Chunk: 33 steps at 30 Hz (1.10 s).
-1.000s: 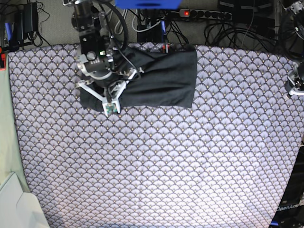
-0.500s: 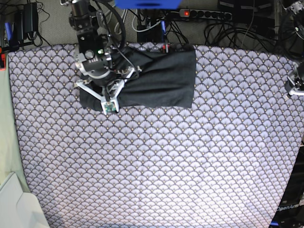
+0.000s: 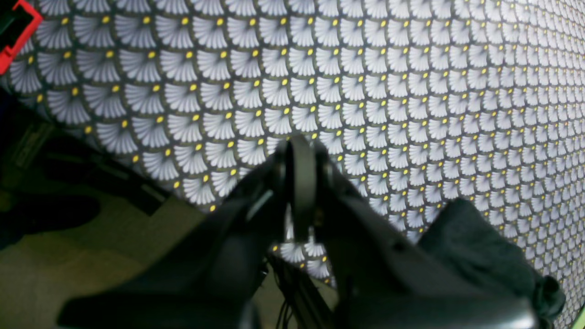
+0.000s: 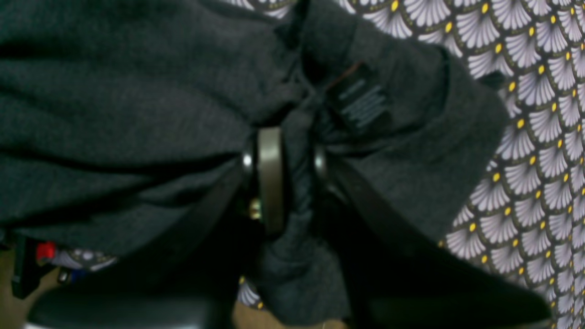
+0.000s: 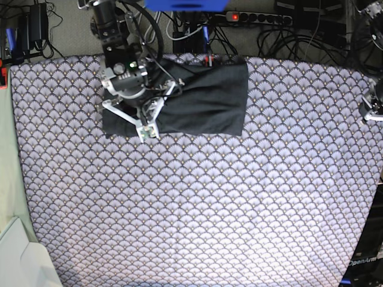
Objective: Fold the T-shirt properly
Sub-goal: 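Press the folded end down onto the bundle with the right gripper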
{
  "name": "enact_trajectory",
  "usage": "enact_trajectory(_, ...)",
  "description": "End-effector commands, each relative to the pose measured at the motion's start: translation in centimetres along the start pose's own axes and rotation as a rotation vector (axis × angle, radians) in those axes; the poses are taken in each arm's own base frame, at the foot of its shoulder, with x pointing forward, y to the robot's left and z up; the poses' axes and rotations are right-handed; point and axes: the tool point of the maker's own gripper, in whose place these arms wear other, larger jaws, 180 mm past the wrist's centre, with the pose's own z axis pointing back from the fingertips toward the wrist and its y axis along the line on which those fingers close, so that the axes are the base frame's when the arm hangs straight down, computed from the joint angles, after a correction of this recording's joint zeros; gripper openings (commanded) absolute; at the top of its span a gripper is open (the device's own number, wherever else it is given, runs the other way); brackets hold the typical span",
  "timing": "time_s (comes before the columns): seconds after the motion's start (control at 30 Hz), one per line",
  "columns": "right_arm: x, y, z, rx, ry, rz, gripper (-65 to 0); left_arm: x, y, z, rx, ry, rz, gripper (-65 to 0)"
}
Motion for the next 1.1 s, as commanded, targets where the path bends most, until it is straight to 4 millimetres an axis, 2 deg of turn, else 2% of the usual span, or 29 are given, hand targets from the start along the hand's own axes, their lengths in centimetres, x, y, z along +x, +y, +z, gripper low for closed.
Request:
enact_trajectory(0.0,1.4,-0.1,0.4,-0.005,-0.044,-0.004,-50.0,1.1,-0.4,0.6,-0.015,-0.032,0.009,-65.0)
enact_trajectory(0.1,1.5,-0.3,0.5,-0.01,-0.05,-0.005,-42.7,1.1,-0.4,0.6,-0.016,-0.033,0.008,-65.0)
enact_trajectory(0.17,1.5,-0.3,0.5,-0.009,-0.05,-0.005,-41.8,1.1,-0.4,0.6,-0.016,-0.033,0.008,-65.0)
enact_trajectory(0.5,1.3,-1.0,0.4,-0.024,-0.049,0.01,-42.0,1.1,-0.4,0.6,-0.015,-0.032,0.009,-65.0)
enact_trajectory(0.67,1.0,-1.5,0.4,-0.035,-0.043,0.021,-47.4,1.1,-0.4,0.5,-0.017,-0.032,0.011,-65.0)
enact_trajectory(0.83,0.9,-1.6,0.4,-0.038,-0.042,0.024,-48.8,1.1,-0.4,0.5,-0.017,-0.032,0.011,-65.0)
enact_trajectory(1.07,2.6,-1.9,1.8,-0.045,-0.104,0.017,-48.2,1.1,-0.5,0.6,-0.017,-0.033,0.01,-65.0)
